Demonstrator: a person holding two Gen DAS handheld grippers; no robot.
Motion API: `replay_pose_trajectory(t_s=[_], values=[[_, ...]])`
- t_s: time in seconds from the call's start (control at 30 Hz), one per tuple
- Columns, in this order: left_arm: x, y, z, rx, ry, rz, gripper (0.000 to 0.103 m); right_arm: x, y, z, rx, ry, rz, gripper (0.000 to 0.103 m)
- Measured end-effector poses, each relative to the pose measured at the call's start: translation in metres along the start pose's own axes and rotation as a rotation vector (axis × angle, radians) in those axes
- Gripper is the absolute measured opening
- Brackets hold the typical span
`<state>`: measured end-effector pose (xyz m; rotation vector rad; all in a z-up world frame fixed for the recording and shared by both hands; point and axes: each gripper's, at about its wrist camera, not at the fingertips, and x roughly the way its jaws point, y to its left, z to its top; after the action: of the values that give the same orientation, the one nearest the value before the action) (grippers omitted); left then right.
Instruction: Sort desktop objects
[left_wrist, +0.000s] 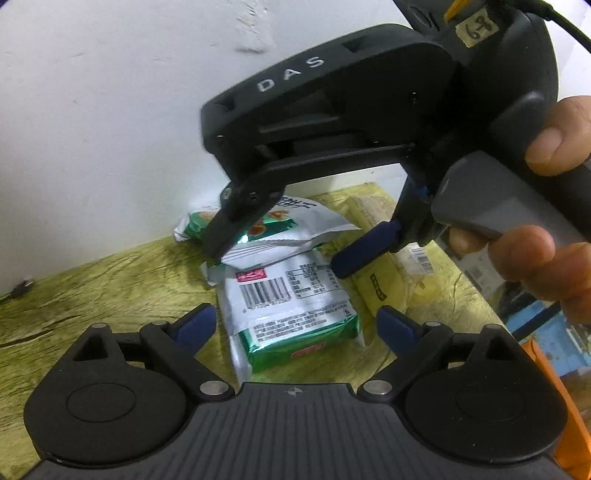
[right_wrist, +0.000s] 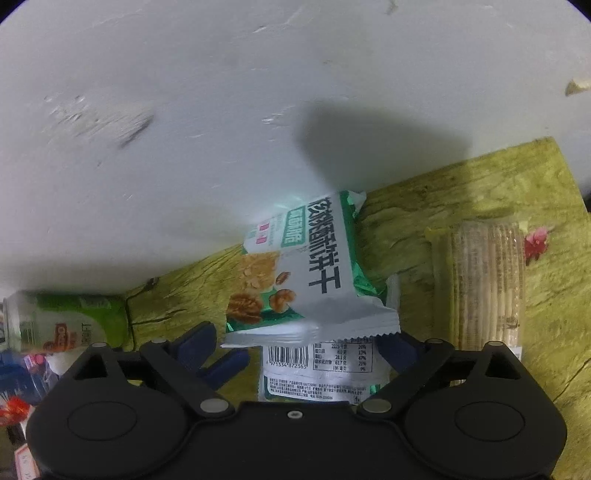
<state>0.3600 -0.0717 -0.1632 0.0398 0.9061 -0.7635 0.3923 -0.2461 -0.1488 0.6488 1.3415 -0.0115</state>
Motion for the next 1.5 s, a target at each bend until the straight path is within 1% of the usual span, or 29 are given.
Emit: replay_pose_trajectory(t_s=[0.23, 0.43, 0.63, 0.83, 0.87, 1.0, 1.13, 1.2, 1.23, 1.27, 1.3, 1.33, 1.4, 1.5], values=[[0.009, -0.001, -0.001, 0.043, 0.009, 0.005, 0.094, 0.013, 0.0, -0.005, 0.002, 0.018, -0.03, 0.102], [0.012, 0.0, -0.003, 0.051, 0.015, 0.0, 0.093, 0.015, -0.001, -0.015, -0.001, 0.026, -0.012, 0.103], [0.01, 0.0, -0.007, 0.084, 0.03, 0.013, 0.093, 0.01, -0.003, -0.033, 0.014, 0.055, 0.05, 0.103], [0.005, 0.003, -0.016, 0.107, 0.047, 0.016, 0.093, 0.001, -0.01, -0.057, 0.048, 0.079, 0.146, 0.103], [0.004, 0.003, -0.018, 0.114, 0.05, 0.017, 0.093, -0.002, -0.008, -0.056, 0.049, 0.081, 0.16, 0.103], [0.001, 0.002, -0.022, 0.144, 0.061, 0.024, 0.093, -0.005, -0.006, -0.061, 0.044, 0.072, 0.207, 0.103], [-0.001, 0.002, -0.02, 0.137, 0.067, 0.019, 0.093, -0.014, -0.002, -0.073, 0.038, 0.055, 0.261, 0.103], [-0.004, -0.001, -0.02, 0.132, 0.067, -0.009, 0.093, -0.017, 0.001, -0.074, 0.035, 0.047, 0.299, 0.103], [-0.007, -0.003, -0.02, 0.131, 0.066, -0.027, 0.091, -0.019, 0.002, -0.074, 0.034, 0.042, 0.318, 0.103], [-0.01, -0.005, -0.021, 0.129, 0.065, -0.045, 0.091, -0.016, 0.01, -0.064, 0.032, 0.046, 0.349, 0.101], [-0.012, -0.007, -0.021, 0.135, 0.064, -0.059, 0.091, -0.022, 0.012, -0.054, 0.038, 0.062, 0.391, 0.101], [-0.013, -0.009, -0.022, 0.15, 0.06, -0.066, 0.09, -0.023, 0.015, -0.051, 0.042, 0.072, 0.407, 0.1], [-0.014, -0.014, -0.023, 0.179, 0.066, -0.063, 0.09, -0.021, 0.022, -0.05, 0.039, 0.079, 0.418, 0.1], [-0.011, -0.012, -0.026, 0.181, 0.087, -0.045, 0.091, -0.019, 0.033, -0.051, 0.015, 0.072, 0.415, 0.1]])
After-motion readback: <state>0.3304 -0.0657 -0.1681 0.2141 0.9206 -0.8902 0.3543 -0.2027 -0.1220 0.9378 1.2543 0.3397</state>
